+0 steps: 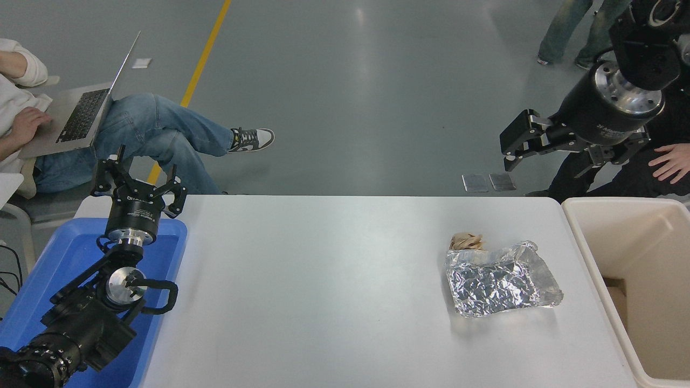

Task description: Pick up foil plate and place in dustbin

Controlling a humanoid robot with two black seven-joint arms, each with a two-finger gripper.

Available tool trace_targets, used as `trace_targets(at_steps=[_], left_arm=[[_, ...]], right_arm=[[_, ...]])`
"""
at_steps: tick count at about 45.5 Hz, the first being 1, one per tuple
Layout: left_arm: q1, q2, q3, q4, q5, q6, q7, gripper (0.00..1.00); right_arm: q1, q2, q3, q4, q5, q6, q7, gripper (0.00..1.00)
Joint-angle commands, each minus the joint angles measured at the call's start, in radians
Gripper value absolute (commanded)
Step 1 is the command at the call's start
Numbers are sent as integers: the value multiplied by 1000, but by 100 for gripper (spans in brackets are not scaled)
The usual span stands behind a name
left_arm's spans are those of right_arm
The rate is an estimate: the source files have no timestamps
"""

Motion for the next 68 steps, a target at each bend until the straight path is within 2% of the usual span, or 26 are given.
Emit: trace_targets(at_steps=[1, 45, 68], left_arm=[[0, 2, 2, 0, 0, 0, -1, 99], [0, 0, 1, 0, 0, 0, -1, 99], [2, 0, 2, 0, -1, 0, -2, 99]], right_arm=[[-1, 1, 0, 0, 0, 0, 0, 100], [-34, 2, -18, 0, 0, 0, 0, 100], [-264, -39, -6, -15, 0, 0, 0, 100]])
